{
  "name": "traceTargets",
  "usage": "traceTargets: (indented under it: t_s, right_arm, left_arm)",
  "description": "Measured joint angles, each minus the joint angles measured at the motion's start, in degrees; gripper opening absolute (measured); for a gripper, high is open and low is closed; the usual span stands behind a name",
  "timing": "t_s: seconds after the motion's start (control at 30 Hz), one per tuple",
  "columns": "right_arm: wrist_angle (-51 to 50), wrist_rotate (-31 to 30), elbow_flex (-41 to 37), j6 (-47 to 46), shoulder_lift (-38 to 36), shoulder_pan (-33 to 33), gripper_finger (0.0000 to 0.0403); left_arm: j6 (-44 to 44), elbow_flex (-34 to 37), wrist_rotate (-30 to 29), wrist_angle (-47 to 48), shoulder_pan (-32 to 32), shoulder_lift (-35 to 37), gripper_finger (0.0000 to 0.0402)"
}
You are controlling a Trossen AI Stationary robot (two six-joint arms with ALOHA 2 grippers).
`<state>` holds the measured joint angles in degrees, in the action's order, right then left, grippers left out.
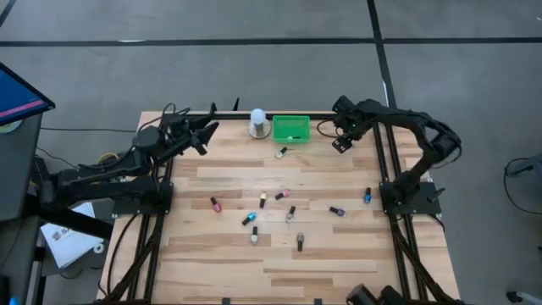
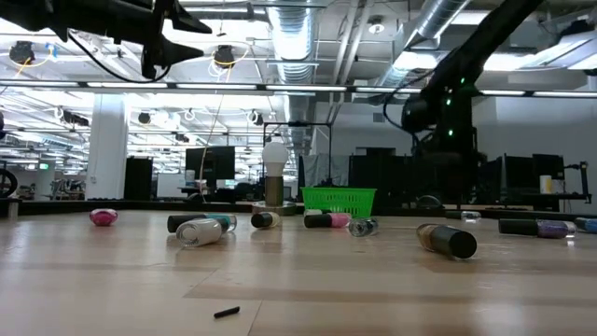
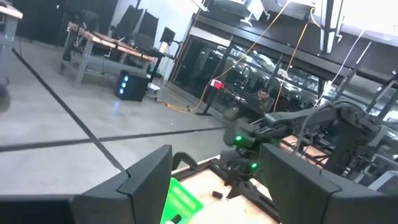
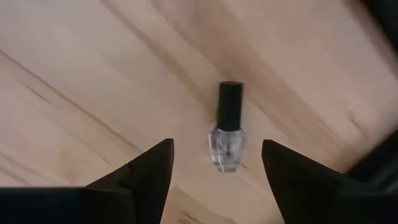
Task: Pick & Place Nail Polish
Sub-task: Put the transparent nail polish bottle into the green basket
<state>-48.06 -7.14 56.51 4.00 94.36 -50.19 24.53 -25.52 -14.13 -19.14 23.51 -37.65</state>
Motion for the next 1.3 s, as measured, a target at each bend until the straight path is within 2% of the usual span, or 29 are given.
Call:
traceTargets:
  t_s: [0.27,0.57,0.67,0.87,1.13,1.3]
  right_arm:
    - [2.9,-0.1,1.9,4.0,6.3,-0.5,0.0217]
    - [1.5,-0.5,4.0,5.0,9.9,0.6,0.0155]
    - [0.9,-0.2,4.5,5.0,10.7,0.7,0.0127]
    - [-0.7,0.2,4.9,3.8,12.2,1.0,0.0045]
    - [-3.0,1.7,5.6,3.5,10.5,1.7,0.0044]
    - [-4.6,2.2,10.3,3.4,4.7,3.0,0.0044]
  left_arm:
    - [0.0,0.3,0.0,-0.4,0.0,0.0,0.0239]
    - [-0.2,0.3,0.0,-0.4,0.0,0.0,0.0239]
    - [-0.2,0.3,0.0,-0.4,0.0,0.0,0.0239]
    - [-0.2,0.3,0.0,-0.3,0.0,0.0,0.0238]
    - [-0.2,0.3,0.5,-0.3,0.0,0.0,0.0238]
    - [-0.7,0.5,0.8,-0.4,0.0,1.0,0.0239]
